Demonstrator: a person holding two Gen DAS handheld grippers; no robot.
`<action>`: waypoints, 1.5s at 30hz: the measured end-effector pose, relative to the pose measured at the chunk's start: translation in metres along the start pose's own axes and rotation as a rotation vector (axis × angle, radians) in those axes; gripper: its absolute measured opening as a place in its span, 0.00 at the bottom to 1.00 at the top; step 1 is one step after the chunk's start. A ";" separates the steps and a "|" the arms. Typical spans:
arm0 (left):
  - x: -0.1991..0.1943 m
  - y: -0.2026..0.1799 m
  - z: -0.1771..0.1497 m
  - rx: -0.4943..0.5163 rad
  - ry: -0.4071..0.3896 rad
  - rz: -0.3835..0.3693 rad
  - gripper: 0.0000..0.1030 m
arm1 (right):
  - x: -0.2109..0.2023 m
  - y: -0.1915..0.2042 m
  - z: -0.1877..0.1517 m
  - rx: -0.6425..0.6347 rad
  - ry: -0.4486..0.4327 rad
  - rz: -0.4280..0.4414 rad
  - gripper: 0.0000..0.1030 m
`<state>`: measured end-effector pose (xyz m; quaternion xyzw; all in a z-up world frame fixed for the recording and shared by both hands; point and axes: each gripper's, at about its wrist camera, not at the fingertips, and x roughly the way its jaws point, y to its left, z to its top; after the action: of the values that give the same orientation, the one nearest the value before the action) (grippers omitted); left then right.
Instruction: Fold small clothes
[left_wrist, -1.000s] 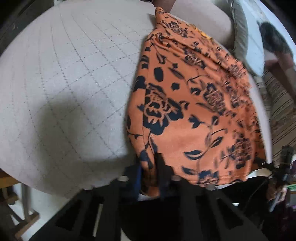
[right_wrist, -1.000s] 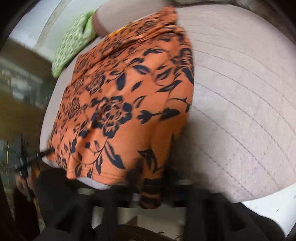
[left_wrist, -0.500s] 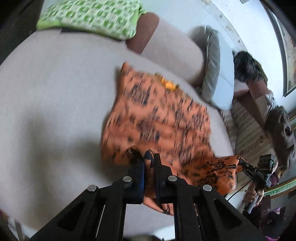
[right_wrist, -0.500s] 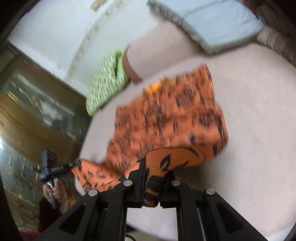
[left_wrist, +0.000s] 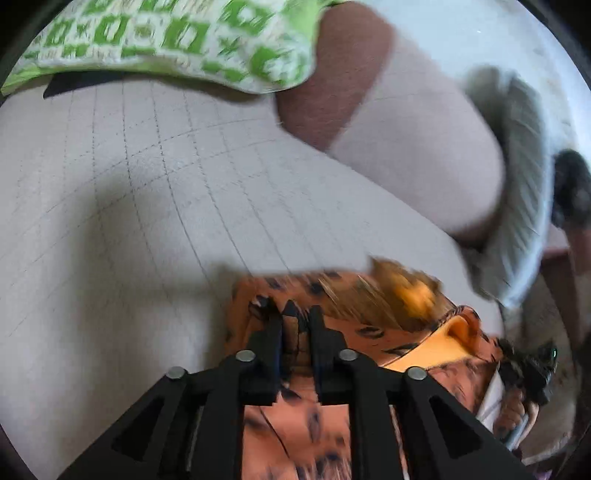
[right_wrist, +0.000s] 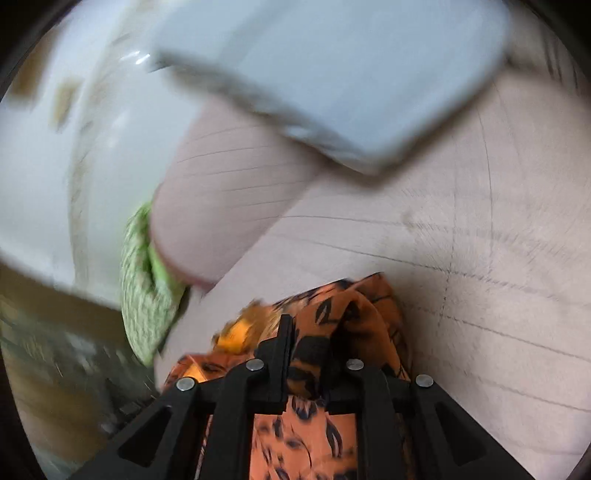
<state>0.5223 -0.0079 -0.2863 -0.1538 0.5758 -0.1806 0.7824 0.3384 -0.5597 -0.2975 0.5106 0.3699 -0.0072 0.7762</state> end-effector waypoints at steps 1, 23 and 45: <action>0.006 0.007 0.003 -0.037 -0.011 -0.024 0.14 | 0.011 -0.013 0.006 0.052 0.009 0.009 0.14; -0.037 -0.010 -0.183 -0.206 -0.204 0.029 0.54 | 0.071 0.139 -0.153 -0.616 0.136 -0.161 0.64; -0.060 -0.005 -0.154 -0.086 -0.173 0.070 0.53 | 0.105 0.151 -0.154 -0.673 0.103 -0.283 0.65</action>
<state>0.3584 0.0098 -0.2778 -0.1820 0.5185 -0.1143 0.8276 0.3860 -0.3259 -0.2715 0.1703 0.4572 0.0335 0.8723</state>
